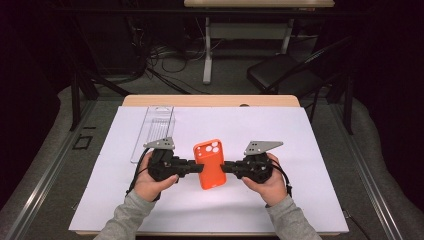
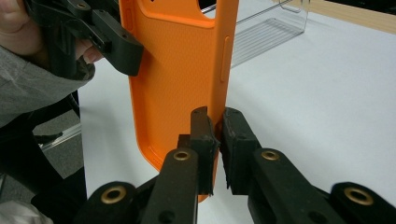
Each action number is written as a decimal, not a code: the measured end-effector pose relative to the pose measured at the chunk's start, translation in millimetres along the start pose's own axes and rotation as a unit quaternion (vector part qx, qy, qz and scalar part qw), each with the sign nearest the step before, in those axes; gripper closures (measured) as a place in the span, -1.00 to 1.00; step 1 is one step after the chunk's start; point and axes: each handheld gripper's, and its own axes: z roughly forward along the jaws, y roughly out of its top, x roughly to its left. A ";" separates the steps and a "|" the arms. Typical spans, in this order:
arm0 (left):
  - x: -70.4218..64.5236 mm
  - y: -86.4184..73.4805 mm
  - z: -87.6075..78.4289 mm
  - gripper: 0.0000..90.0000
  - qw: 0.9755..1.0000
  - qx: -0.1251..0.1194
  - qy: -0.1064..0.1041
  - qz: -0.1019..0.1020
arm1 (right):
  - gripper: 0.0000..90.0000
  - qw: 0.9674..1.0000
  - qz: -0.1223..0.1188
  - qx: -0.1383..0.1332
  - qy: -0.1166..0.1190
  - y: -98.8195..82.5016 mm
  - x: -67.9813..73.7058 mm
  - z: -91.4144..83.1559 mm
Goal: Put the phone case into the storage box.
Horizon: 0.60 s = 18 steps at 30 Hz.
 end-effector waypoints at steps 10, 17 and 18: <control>0.9 0.3 -0.6 0.71 1.000 -0.002 0.001 -0.003 | 0.87 1.000 0.001 -0.002 -0.005 -0.1 0.0 -0.6; 1.5 0.4 -0.8 0.65 1.000 -0.006 0.002 -0.003 | 0.87 1.000 0.001 -0.004 -0.009 -0.3 -0.3 -1.0; 1.4 0.4 -0.7 0.64 1.000 -0.006 0.002 -0.003 | 0.87 1.000 0.001 -0.003 -0.010 -0.4 -0.4 -1.0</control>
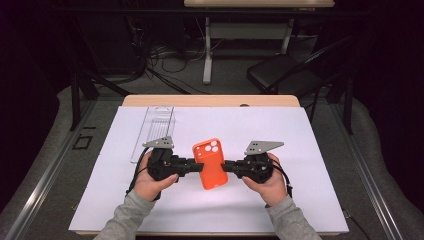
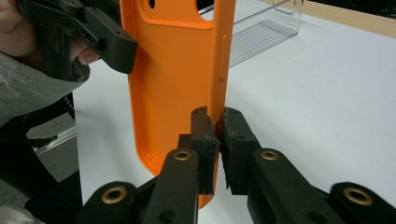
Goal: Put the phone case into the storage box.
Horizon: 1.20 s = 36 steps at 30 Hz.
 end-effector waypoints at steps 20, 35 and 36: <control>2.6 -0.1 0.7 0.39 1.000 -0.011 0.015 -0.007 | 0.88 1.000 0.014 -0.012 -0.020 -1.3 -4.1 -3.1; 7.2 -0.9 0.8 0.19 0.999 -0.032 0.043 0.000 | 0.88 0.997 0.037 -0.026 -0.057 -2.0 -8.2 -9.0; 7.7 -1.0 0.8 0.18 0.998 -0.033 0.047 0.002 | 0.88 0.997 0.040 -0.026 -0.060 -2.1 -8.3 -9.4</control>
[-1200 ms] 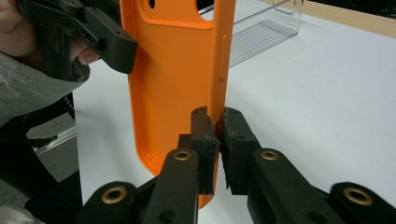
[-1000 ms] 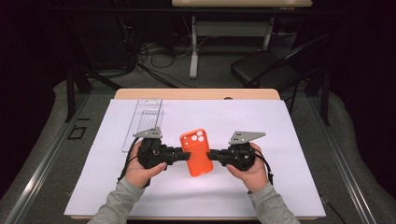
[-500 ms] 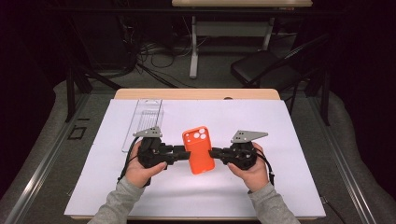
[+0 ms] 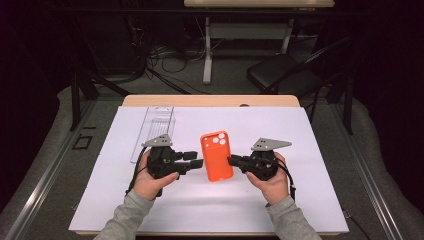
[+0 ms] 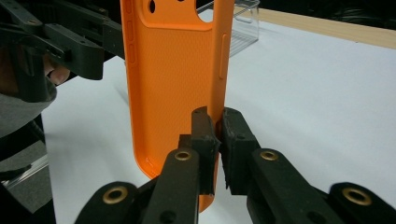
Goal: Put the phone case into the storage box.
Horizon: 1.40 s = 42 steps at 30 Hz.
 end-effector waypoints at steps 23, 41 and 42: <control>13.0 -1.2 -6.0 0.01 0.995 -0.016 0.094 -0.011 | 0.88 0.998 0.007 -0.026 -0.062 -0.7 0.9 -5.3; 9.4 0.3 -5.9 -0.12 0.990 -0.019 0.137 0.012 | 0.88 0.991 0.004 -0.045 -0.122 -3.0 6.0 -6.3; 9.1 0.4 -5.7 -0.13 0.990 -0.021 0.140 0.015 | 0.88 0.991 0.005 -0.046 -0.125 -3.3 6.1 -6.3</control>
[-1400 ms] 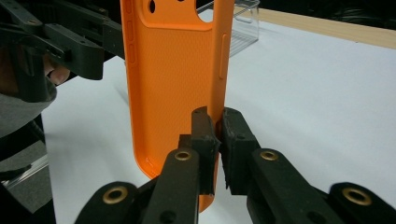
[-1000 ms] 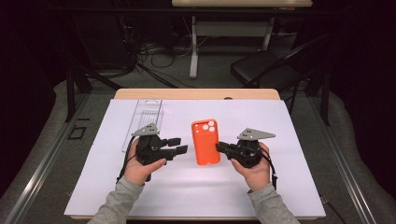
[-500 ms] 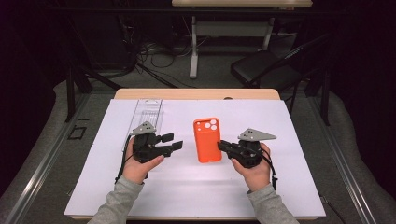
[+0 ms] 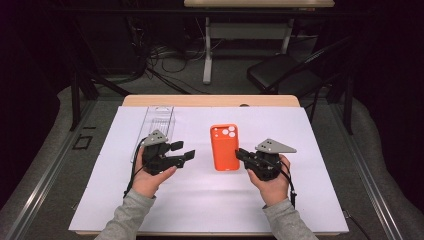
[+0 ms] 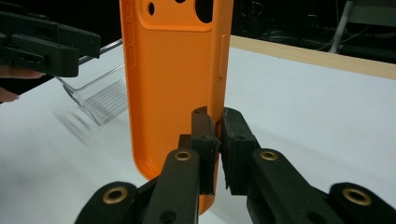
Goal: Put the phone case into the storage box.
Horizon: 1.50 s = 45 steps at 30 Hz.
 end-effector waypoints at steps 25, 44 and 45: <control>-12.4 31.0 18.2 -0.21 1.000 0.007 0.023 0.005 | 0.88 0.998 0.026 -0.018 -0.046 -2.8 -4.1 -0.9; -21.4 52.1 23.4 -0.31 0.995 0.050 0.053 0.065 | 0.88 0.998 0.029 -0.004 -0.051 -4.3 -6.3 1.6; -21.4 53.1 22.9 -0.31 0.995 0.049 0.054 0.069 | 0.88 0.998 0.029 -0.002 -0.051 -4.4 -6.4 1.9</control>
